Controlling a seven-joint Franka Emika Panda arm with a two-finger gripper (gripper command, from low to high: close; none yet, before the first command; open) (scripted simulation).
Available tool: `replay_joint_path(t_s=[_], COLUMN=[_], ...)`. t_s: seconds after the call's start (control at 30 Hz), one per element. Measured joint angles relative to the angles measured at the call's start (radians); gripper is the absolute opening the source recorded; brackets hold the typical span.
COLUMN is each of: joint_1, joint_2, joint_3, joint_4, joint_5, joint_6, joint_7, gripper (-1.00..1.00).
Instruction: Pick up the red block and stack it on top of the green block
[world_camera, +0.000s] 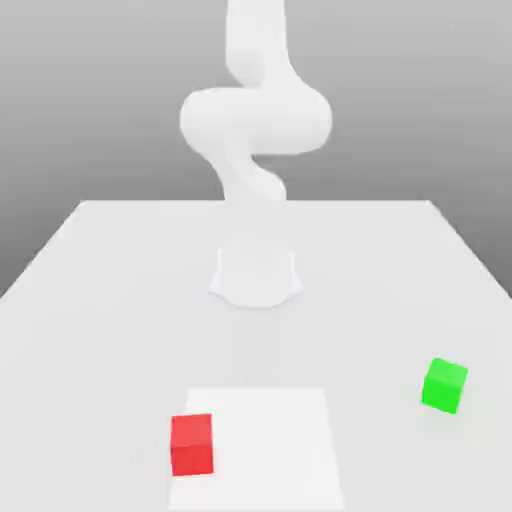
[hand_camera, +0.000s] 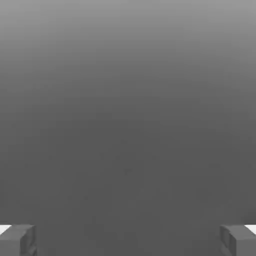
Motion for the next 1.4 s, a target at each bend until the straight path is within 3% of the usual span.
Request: replay_joint_path(t_s=[0.53,0.73,0.9,0.93,1.17,1.4], joint_1=[0.024,-0.006,-0.042,-0.054,-0.056,-0.015], joint_2=[0.587,0.802,0.983,1.017,1.024,0.833], joint_3=[-0.130,-0.144,-0.098,-0.083,-0.081,-0.108], joint_4=[-0.198,-0.271,-0.258,-0.253,-0.252,-0.284], joint_5=[0.058,0.053,0.112,0.125,0.126,0.051], joint_6=[0.274,0.378,0.518,0.546,0.551,0.393], joint_7=[-0.228,-0.292,-0.347,-0.357,-0.358,-0.251], gripper=[0.00,0.00,0.00,-1.00,-1.00,-1.00])
